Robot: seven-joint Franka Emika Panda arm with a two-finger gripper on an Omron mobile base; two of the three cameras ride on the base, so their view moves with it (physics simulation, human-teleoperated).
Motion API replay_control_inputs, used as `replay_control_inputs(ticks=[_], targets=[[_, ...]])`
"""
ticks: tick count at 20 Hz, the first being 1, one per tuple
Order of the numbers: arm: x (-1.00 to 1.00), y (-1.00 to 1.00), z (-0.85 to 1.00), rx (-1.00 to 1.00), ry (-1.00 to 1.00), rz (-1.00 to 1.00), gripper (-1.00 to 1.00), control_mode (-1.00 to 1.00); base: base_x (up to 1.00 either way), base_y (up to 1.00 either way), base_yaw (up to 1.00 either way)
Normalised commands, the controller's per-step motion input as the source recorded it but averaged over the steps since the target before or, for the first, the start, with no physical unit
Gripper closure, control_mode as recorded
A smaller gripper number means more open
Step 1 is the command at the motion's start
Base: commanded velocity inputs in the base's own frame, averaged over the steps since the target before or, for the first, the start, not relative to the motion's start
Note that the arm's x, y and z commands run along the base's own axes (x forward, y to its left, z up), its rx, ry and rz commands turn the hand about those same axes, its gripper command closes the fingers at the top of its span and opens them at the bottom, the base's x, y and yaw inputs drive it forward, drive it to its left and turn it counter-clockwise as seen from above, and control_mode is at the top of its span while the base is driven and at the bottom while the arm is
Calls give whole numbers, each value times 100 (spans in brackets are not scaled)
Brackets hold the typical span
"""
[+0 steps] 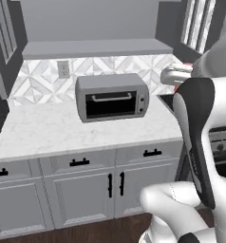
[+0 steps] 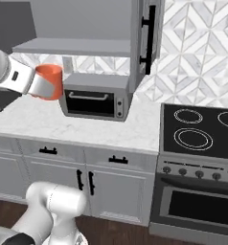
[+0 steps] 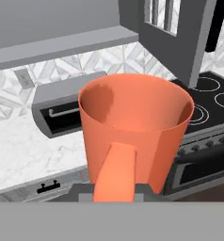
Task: Gather all objects into one cabinet and sort the glasses and bowls to opposite sides.
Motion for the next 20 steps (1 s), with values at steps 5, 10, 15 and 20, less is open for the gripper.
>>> replay_control_inputs(ticks=[5,10,15,20], targets=[[0,0,0,0,0,0,100,100,-94,-92,-23],[0,0,0,0,0,0,100,100,-19,-100,-50],[0,0,0,0,0,0,100,100,3,-100,-60],[0,0,0,0,0,0,100,100,22,-100,-61]])
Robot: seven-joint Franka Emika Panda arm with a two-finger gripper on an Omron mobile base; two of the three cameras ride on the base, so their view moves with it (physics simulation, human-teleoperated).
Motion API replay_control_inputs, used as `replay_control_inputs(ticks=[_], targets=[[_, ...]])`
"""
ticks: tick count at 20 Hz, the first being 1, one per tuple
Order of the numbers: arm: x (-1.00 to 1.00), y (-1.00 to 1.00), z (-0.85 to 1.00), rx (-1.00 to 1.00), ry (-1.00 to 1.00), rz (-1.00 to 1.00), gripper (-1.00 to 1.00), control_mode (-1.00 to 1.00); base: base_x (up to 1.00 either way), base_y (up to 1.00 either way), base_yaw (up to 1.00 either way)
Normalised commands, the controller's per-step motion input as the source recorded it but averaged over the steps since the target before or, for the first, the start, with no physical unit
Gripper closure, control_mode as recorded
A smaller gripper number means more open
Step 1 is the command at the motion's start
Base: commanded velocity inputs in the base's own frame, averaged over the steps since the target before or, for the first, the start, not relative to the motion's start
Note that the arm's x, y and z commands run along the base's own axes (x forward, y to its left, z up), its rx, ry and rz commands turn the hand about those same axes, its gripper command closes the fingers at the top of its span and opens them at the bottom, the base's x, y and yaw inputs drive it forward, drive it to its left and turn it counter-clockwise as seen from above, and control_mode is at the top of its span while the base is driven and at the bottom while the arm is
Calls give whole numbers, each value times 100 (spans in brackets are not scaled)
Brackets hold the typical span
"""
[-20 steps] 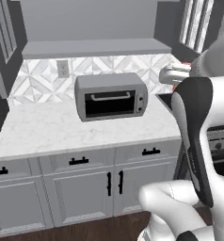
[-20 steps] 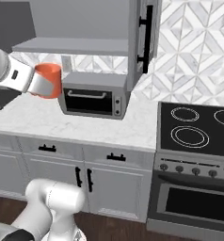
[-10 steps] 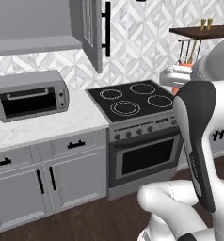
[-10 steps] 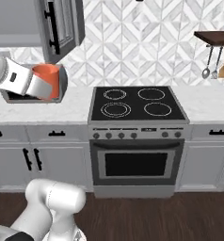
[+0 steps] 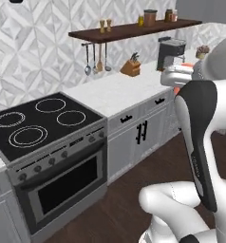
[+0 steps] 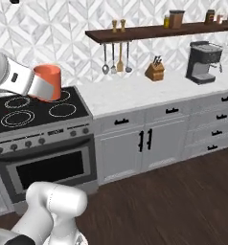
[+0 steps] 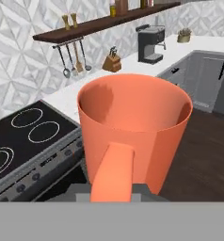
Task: Gather all objects into one cabinet and sort the glasses and bowls to opposite sides.
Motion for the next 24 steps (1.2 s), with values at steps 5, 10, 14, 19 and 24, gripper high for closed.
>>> replay_control_inputs(ticks=[5,10,14,19,24], targets=[[0,0,0,0,0,0,100,100,38,-100,-57],[0,0,0,0,0,0,100,100,65,-100,-52],[0,0,0,0,0,0,100,100,82,-100,-48],[0,0,0,0,0,0,100,100,97,-100,-41],[0,0,0,0,0,0,100,100,100,-96,-28]])
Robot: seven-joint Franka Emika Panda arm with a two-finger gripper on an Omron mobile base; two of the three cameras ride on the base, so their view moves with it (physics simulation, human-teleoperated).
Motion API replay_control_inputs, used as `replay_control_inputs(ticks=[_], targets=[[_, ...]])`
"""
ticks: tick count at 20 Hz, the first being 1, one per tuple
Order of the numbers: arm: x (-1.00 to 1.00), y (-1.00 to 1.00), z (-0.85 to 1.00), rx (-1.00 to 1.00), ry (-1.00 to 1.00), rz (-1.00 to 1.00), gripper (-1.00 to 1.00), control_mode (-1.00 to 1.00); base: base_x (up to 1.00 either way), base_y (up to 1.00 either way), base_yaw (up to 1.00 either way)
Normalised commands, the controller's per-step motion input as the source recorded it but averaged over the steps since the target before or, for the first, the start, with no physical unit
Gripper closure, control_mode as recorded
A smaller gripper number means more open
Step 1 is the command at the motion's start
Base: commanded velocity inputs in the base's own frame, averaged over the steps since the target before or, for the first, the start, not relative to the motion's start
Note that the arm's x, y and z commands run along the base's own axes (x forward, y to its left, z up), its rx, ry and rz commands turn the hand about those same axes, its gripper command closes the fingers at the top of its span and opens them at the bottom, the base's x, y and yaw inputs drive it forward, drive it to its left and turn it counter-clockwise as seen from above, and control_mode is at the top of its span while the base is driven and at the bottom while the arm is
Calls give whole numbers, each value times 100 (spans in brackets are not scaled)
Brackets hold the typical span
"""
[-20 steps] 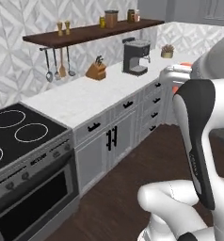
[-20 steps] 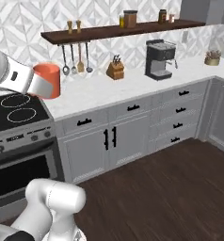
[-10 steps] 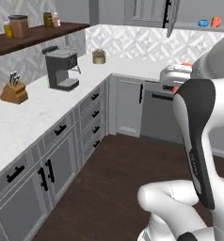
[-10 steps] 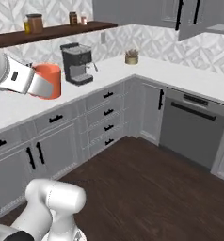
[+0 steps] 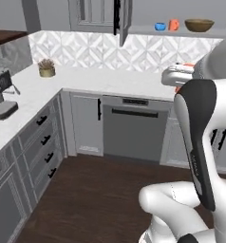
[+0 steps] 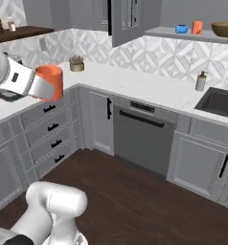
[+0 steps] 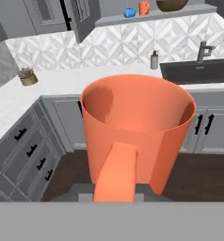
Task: Gather all objects into one cabinet and sort the glasses and bowls to opposite sides.
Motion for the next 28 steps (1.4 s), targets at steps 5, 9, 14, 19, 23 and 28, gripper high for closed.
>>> replay_control_inputs(ticks=[5,9,14,19,23,28], targets=[[0,0,0,0,0,0,100,100,100,-74,-27],[0,0,0,0,0,0,100,100,100,-44,-39],[0,0,0,0,0,0,100,100,100,-3,-37],[0,0,0,0,0,0,100,100,100,0,-14],[0,0,0,0,0,0,100,100,100,0,0],[0,0,0,0,0,0,100,100,82,0,2]])
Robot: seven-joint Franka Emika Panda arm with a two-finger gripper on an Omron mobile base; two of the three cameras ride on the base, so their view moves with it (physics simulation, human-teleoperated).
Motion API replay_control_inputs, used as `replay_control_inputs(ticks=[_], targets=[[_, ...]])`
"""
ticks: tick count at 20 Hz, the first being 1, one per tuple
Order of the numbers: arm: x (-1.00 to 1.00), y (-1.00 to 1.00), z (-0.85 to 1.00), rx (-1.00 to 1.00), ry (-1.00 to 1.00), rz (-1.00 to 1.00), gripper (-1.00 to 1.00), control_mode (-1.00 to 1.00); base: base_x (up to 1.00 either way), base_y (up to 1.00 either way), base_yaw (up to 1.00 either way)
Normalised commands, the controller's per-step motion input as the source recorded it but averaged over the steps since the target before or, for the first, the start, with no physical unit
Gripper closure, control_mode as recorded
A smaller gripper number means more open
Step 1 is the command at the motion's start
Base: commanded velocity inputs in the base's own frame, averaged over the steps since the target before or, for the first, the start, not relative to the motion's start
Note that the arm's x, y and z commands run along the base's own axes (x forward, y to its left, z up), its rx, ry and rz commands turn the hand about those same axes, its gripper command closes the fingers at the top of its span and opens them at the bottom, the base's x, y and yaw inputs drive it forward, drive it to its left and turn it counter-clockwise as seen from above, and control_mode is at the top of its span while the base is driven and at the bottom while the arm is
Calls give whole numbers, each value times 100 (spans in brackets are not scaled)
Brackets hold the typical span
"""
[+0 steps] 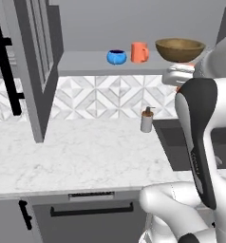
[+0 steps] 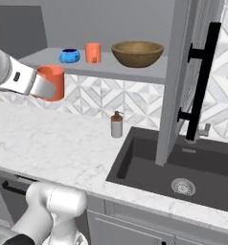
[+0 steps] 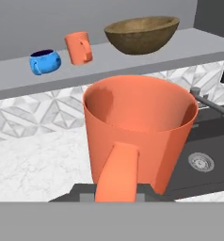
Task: Gather all objects into one cabinet and sort the glasses and bowls to opposite sides.
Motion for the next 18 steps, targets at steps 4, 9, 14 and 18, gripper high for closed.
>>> replay_control_inputs(ticks=[4,9,14,18], targets=[[0,0,0,0,0,0,100,100,10,29,0],[0,0,0,0,0,0,100,100,2,36,-2],[0,0,0,0,0,0,100,100,3,41,-10],[0,24,47,0,-25,-1,100,-100,0,0,0]])
